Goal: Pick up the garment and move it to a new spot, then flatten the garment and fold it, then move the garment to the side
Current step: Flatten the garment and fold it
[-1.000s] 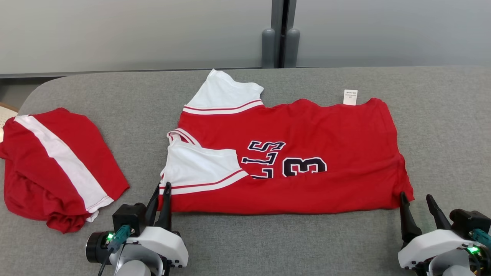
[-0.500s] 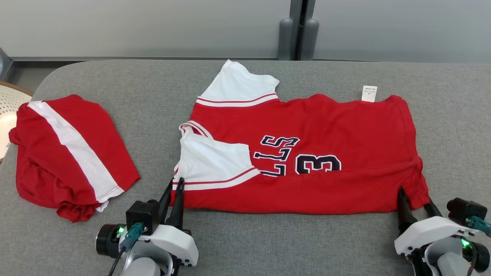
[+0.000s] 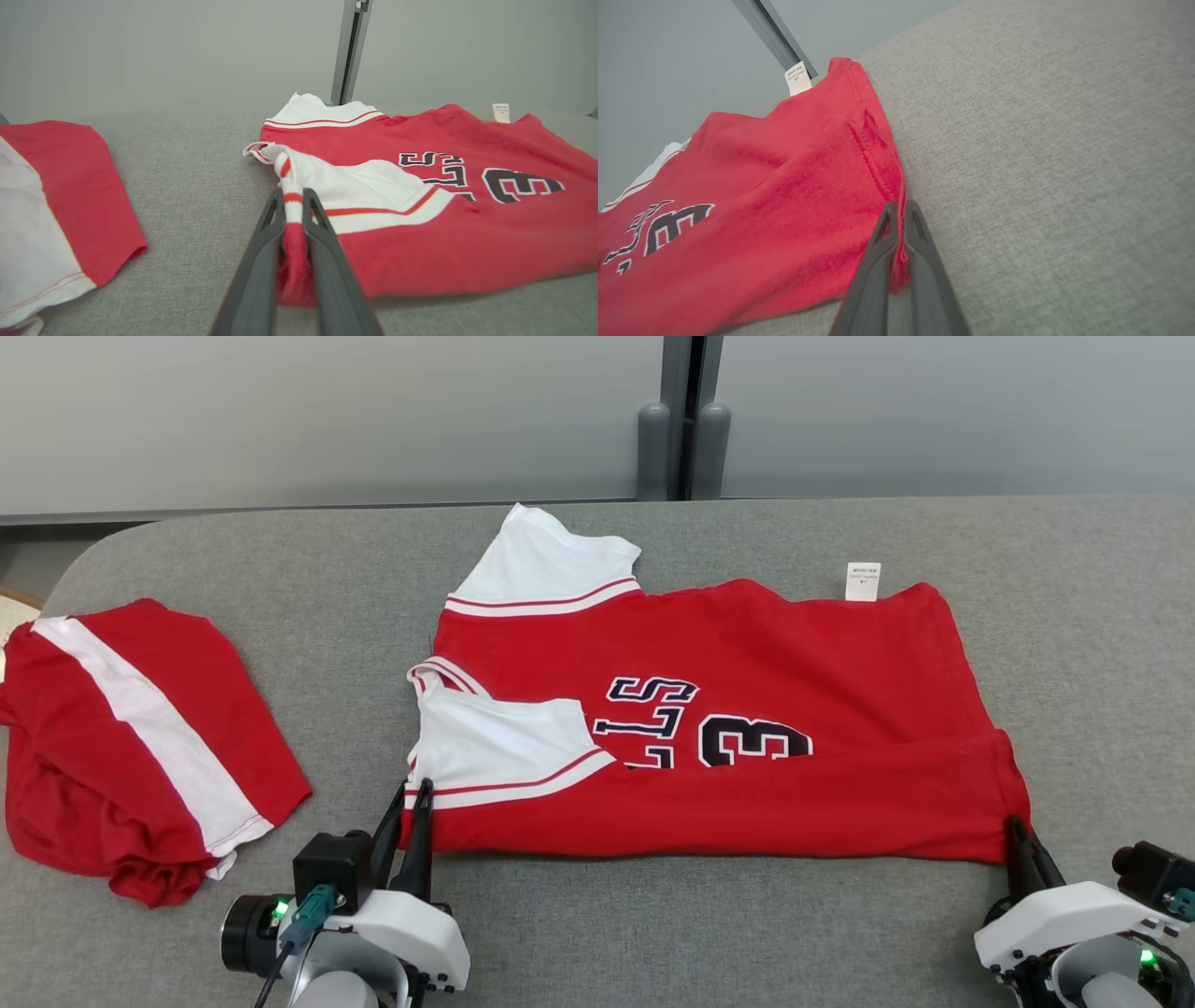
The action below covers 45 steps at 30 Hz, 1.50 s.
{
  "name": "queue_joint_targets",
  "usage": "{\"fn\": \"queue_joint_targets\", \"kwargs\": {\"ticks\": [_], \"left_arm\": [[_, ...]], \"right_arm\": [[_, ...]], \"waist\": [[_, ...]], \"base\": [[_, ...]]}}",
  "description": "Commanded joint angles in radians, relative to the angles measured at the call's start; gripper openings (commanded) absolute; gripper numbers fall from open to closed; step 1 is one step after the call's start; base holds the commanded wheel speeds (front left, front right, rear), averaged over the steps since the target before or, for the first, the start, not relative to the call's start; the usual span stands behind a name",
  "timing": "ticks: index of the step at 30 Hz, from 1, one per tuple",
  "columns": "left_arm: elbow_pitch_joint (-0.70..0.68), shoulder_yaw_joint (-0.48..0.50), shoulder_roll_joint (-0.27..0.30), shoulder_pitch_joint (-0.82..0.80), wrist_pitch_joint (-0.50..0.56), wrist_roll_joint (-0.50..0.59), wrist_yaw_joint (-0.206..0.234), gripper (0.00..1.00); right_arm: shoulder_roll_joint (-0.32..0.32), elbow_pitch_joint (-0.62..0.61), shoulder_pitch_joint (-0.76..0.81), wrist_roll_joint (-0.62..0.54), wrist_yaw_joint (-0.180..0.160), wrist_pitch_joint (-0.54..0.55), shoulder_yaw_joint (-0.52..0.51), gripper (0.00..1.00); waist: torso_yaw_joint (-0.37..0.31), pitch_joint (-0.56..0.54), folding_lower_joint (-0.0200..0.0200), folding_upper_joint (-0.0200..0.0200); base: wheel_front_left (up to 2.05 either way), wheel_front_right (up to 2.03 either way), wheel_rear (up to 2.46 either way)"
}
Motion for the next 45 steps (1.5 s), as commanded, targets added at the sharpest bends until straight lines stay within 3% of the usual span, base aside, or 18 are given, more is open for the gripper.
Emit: {"fn": "queue_joint_targets", "kwargs": {"ticks": [1, 12, 20, 28, 33, 34, 35, 36, 37, 38, 45], "left_arm": [[0.007, 0.008, 0.005, 0.011, 0.000, -0.009, 0.003, 0.00], [0.083, 0.037, 0.021, 0.071, 0.001, -0.060, -0.053, 0.00], [0.001, 0.020, 0.068, 0.134, 0.082, -0.081, -0.088, 0.00], [-0.154, -0.033, 0.105, 0.238, 0.240, -0.088, -0.114, 0.00], [-0.228, -0.040, 0.117, 0.275, 0.284, -0.091, -0.096, 0.00], [-0.236, -0.038, 0.118, 0.278, 0.282, -0.087, -0.090, 0.00], [-0.242, -0.037, 0.119, 0.280, 0.277, -0.083, -0.084, 0.04], [-0.247, -0.038, 0.119, 0.280, 0.273, -0.079, -0.079, 0.45], [-0.252, -0.037, 0.119, 0.280, 0.268, -0.077, -0.075, 0.94], [-0.255, -0.034, 0.117, 0.278, 0.262, -0.075, -0.069, 1.00], [-0.272, -0.008, 0.100, 0.230, 0.180, -0.080, -0.039, 1.00]], "right_arm": [[-0.021, -0.011, 0.018, 0.016, -0.002, 0.005, 0.008, 0.00], [-0.129, -0.185, 0.128, 0.168, -0.002, 0.126, 0.099, 0.00], [-0.203, -0.346, 0.233, 0.247, -0.002, 0.284, 0.116, 0.00], [-0.196, -0.442, 0.338, 0.219, -0.002, 0.372, 0.066, 0.00], [-0.171, -0.466, 0.386, 0.182, -0.002, 0.402, 0.010, 0.00], [-0.163, -0.470, 0.390, 0.169, -0.002, 0.403, -0.003, 0.32], [-0.157, -0.473, 0.394, 0.154, -0.002, 0.399, -0.016, 1.00], [-0.149, -0.475, 0.395, 0.143, -0.002, 0.399, -0.030, 1.00], [-0.141, -0.479, 0.396, 0.131, -0.002, 0.406, -0.038, 1.00], [-0.137, -0.485, 0.393, 0.117, -0.002, 0.409, -0.048, 1.00], [-0.112, -0.557, 0.337, -0.001, -0.002, 0.311, -0.100, 1.00]], "waist": [[-0.008, -0.008, 0.0000, 0.0000], [-0.052, -0.064, 0.0000, 0.0000], [-0.057, -0.085, 0.0000, 0.0000], [-0.053, -0.100, 0.0000, 0.0000], [-0.048, -0.113, 0.0000, 0.0000], [-0.048, -0.116, 0.0000, 0.0000], [-0.047, -0.119, 0.0000, 0.0000], [-0.047, -0.121, 0.0000, 0.0000], [-0.047, -0.122, 0.0000, 0.0000], [-0.048, -0.123, 0.0000, 0.0000], [-0.056, -0.110, 0.0000, 0.0000]], "base": [[0.00, 0.00, 0.00], [0.00, 0.00, 0.00], [0.00, 0.00, 0.00], [0.00, 0.00, 0.00], [0.00, 0.00, 0.00], [0.00, 0.00, 0.00], [0.00, 0.00, 0.00], [0.00, 0.00, 0.00], [0.00, 0.00, 0.00], [0.00, 0.00, 0.00], [0.00, 0.00, 0.00]]}}
